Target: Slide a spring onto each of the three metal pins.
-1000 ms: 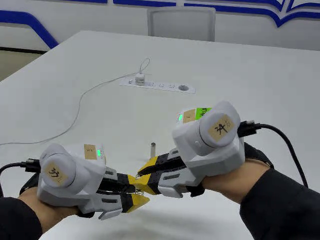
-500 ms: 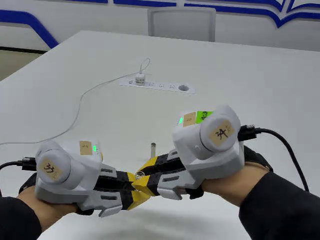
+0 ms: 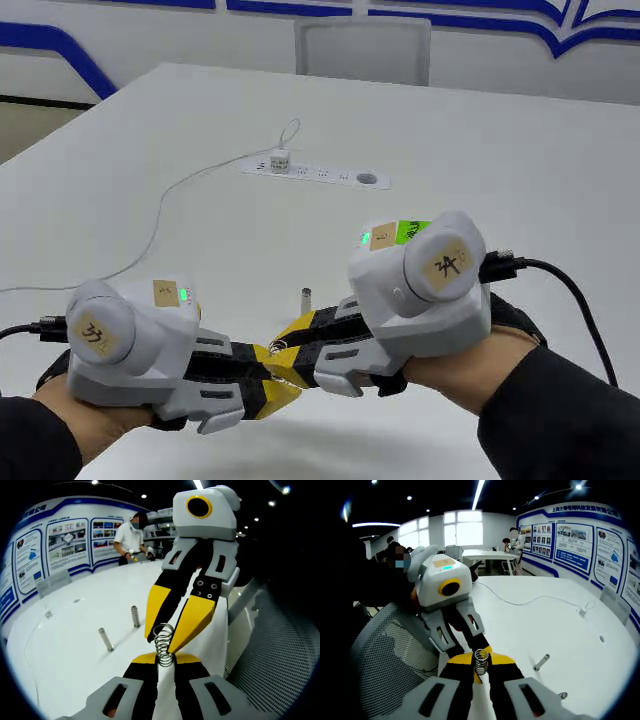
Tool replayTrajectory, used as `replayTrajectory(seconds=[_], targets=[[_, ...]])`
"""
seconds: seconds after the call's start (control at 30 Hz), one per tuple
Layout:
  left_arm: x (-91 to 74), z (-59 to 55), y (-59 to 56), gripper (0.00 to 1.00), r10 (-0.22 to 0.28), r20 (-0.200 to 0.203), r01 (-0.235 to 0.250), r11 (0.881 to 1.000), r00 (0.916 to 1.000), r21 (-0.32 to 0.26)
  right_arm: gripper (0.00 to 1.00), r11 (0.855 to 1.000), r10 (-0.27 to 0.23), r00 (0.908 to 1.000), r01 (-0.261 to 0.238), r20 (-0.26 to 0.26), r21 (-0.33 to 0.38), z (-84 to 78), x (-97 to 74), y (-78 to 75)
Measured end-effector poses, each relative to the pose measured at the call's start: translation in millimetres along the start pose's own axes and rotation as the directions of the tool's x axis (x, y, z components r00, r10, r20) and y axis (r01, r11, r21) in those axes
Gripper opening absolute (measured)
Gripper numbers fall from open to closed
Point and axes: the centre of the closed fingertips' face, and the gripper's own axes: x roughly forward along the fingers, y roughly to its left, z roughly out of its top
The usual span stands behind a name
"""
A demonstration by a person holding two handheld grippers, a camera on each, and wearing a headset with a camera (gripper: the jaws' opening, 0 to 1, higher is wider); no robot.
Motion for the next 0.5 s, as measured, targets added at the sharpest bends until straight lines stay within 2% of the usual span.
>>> replayTrajectory(seconds=[0.13,0.5], targets=[[-0.3,-0.9,1.2,0.12,0.009,-0.011,-0.009,1.0,0.9999,0.019,0.12,1.0,-0.002,1.0,0.002,-0.002,-0.003,-0.2,0.7,0.1],[-2.6,-1.7,9.6,0.22,0.047,-0.013,-0.046,0.999,0.9988,0.01,0.12,1.0,-0.024,0.9997,0.024,0.002,0.0,1.5,-2.1,-6.3]])
